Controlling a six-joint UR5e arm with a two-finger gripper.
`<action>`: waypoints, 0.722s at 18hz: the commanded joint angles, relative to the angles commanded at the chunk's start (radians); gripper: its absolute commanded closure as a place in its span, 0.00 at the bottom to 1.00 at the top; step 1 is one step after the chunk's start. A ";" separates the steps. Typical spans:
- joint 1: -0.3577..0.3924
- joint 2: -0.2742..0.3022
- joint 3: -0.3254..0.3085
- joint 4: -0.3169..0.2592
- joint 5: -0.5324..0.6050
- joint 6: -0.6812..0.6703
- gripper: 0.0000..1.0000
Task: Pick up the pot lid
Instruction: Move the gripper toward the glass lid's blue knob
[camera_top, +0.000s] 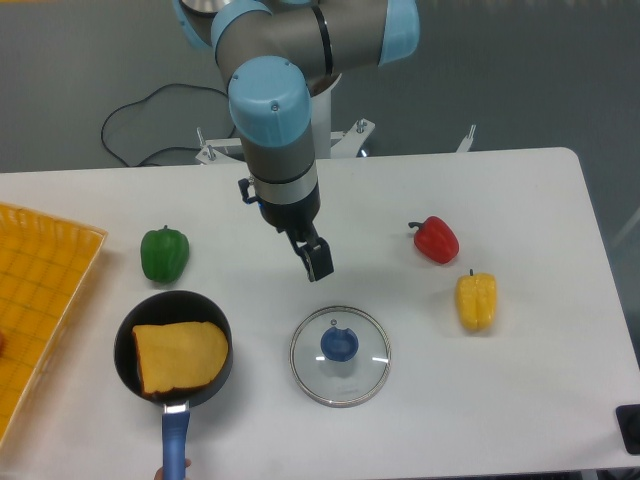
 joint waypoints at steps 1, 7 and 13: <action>-0.003 -0.002 0.000 0.006 0.000 -0.003 0.00; -0.008 -0.023 -0.020 0.041 -0.002 -0.074 0.00; -0.015 -0.078 -0.123 0.244 0.002 -0.182 0.00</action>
